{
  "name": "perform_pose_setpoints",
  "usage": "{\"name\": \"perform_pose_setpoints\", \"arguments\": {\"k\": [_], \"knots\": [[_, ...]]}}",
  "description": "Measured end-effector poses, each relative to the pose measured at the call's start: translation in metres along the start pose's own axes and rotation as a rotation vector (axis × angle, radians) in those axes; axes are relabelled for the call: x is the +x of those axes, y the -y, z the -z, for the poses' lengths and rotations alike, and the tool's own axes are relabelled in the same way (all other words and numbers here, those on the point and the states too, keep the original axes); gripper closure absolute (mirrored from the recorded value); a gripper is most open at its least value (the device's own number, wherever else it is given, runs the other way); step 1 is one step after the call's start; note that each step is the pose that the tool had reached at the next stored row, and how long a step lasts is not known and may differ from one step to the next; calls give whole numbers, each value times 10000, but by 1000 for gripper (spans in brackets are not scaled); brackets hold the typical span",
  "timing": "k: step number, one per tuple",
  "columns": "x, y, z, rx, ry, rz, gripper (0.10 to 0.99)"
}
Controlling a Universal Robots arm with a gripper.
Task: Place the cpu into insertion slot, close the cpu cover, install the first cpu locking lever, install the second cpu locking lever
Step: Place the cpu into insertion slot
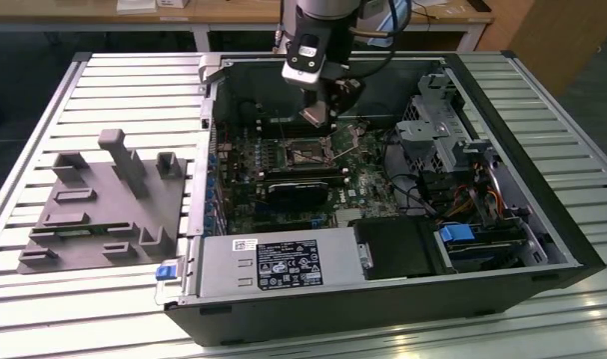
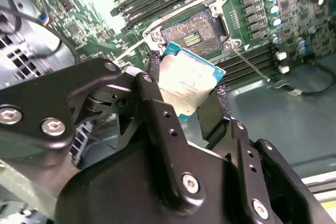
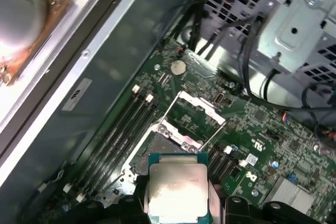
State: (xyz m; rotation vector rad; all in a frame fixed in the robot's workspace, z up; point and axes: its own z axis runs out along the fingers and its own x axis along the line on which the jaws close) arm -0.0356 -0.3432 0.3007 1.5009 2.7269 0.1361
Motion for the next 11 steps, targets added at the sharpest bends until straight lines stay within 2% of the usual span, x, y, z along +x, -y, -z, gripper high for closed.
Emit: {"name": "perform_pose_setpoints", "arguments": {"k": [11], "knots": [[-1,3,-32,-39,179,-1993,549]]}}
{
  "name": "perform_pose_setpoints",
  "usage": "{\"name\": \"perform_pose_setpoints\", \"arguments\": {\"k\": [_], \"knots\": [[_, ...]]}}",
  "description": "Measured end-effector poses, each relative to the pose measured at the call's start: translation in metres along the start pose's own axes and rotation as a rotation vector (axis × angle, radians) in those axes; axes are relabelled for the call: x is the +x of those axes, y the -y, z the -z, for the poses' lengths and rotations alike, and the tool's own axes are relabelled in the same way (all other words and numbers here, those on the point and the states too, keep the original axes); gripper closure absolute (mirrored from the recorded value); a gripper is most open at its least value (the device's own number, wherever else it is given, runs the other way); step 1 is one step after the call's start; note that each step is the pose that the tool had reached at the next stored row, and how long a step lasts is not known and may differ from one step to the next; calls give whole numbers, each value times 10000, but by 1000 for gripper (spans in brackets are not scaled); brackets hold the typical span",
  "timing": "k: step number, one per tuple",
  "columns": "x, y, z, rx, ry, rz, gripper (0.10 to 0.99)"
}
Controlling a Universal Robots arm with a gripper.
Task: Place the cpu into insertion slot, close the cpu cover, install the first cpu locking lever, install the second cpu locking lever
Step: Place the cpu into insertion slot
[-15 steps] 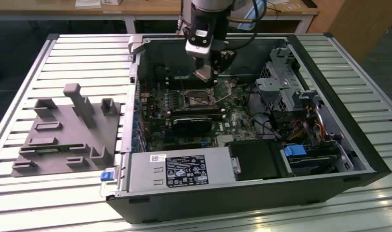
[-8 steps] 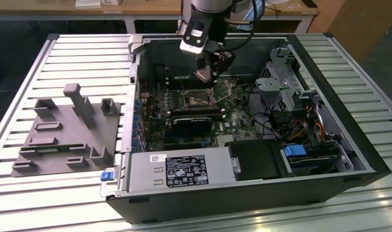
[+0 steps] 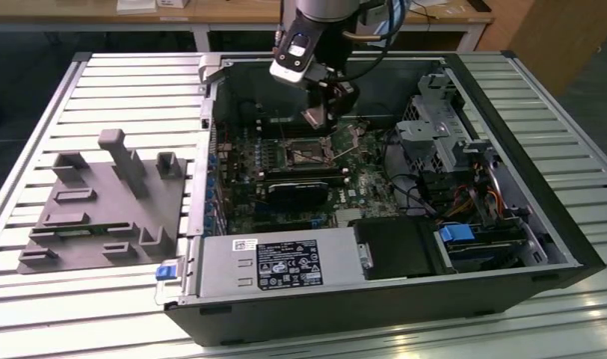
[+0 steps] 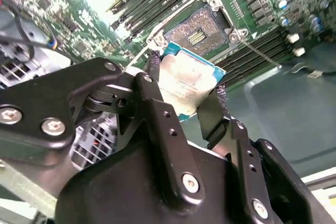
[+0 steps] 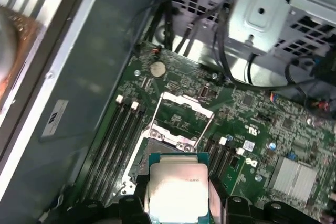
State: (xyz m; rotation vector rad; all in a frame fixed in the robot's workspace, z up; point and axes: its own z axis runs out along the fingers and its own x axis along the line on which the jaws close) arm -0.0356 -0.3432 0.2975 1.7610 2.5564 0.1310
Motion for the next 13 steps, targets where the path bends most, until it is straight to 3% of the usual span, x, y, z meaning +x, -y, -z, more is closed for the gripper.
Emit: {"name": "perform_pose_setpoints", "arguments": {"k": [13], "knots": [[-1,5,-57,-47,210,-2361,549]]}}
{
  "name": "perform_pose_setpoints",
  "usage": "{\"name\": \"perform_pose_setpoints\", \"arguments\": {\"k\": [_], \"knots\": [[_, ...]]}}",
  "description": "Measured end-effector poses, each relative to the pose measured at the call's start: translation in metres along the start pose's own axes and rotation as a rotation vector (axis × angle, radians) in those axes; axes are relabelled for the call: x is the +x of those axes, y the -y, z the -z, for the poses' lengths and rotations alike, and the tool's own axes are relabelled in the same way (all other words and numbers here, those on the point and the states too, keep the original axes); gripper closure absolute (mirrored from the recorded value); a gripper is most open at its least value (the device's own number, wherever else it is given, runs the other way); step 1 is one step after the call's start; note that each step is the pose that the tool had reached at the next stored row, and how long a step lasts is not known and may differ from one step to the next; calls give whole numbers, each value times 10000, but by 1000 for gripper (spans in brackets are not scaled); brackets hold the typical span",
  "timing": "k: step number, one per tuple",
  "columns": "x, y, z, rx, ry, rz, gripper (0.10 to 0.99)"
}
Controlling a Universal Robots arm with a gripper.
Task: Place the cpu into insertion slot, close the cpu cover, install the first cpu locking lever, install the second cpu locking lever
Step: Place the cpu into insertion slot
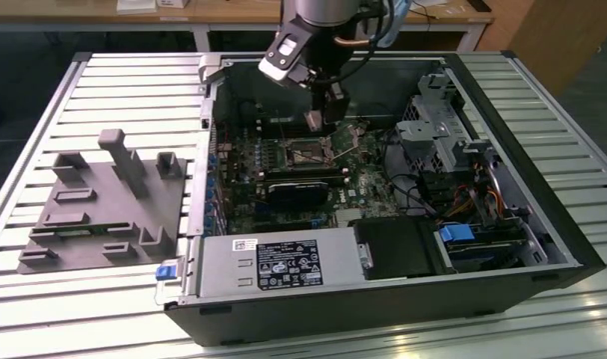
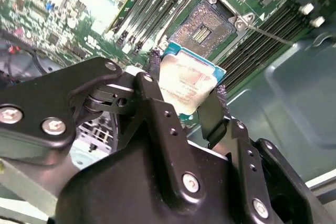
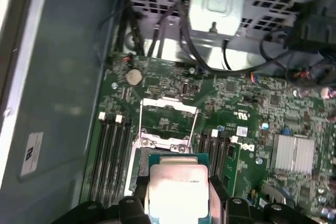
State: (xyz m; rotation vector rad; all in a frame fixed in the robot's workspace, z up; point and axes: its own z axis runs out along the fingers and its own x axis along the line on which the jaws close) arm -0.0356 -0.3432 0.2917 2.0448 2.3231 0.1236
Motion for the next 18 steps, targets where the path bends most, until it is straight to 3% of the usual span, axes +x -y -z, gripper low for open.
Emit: {"name": "perform_pose_setpoints", "arguments": {"k": [6,18], "knots": [[7,11,-60,-15,83,-878,549],[25,71,-232,-9,88,-932,549]]}}
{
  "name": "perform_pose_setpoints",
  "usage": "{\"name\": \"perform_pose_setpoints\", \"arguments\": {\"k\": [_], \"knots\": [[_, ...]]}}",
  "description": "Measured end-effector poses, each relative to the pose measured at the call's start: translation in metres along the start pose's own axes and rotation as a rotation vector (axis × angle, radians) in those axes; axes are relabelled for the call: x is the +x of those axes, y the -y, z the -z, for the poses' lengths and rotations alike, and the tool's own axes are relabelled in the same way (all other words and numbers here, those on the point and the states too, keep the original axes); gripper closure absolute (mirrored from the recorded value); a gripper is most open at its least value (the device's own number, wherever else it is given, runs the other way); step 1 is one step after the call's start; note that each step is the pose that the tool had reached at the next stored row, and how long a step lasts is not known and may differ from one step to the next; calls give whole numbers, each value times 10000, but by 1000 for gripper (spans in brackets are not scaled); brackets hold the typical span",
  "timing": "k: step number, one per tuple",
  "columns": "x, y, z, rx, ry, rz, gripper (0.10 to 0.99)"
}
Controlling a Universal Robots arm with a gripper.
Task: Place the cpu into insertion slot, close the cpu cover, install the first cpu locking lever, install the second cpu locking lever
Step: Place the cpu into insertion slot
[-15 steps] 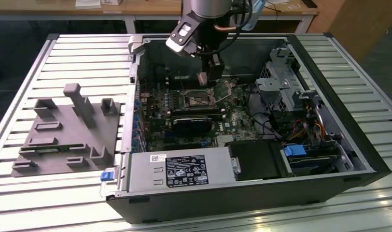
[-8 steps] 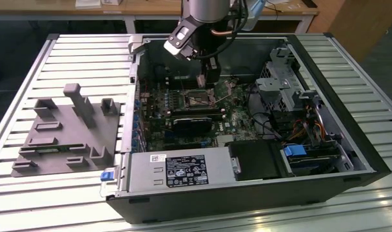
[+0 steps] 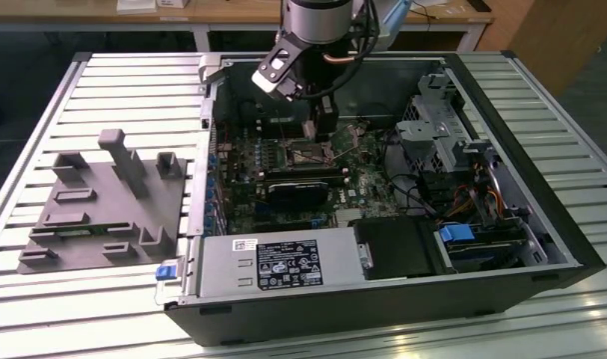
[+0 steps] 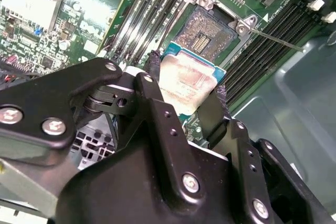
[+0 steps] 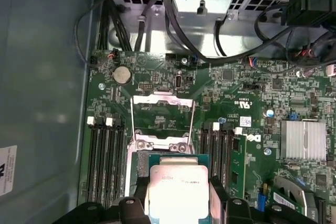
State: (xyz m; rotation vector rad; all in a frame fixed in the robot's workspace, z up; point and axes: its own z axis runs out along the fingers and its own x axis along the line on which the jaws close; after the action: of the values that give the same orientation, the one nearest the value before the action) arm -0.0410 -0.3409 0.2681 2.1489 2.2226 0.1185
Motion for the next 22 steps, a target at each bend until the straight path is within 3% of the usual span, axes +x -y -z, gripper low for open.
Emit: {"name": "perform_pose_setpoints", "arguments": {"k": [9,22], "knots": [[-1,13,-76,0,0,-1,549],[17,49,-256,16,1,-1,549]]}}
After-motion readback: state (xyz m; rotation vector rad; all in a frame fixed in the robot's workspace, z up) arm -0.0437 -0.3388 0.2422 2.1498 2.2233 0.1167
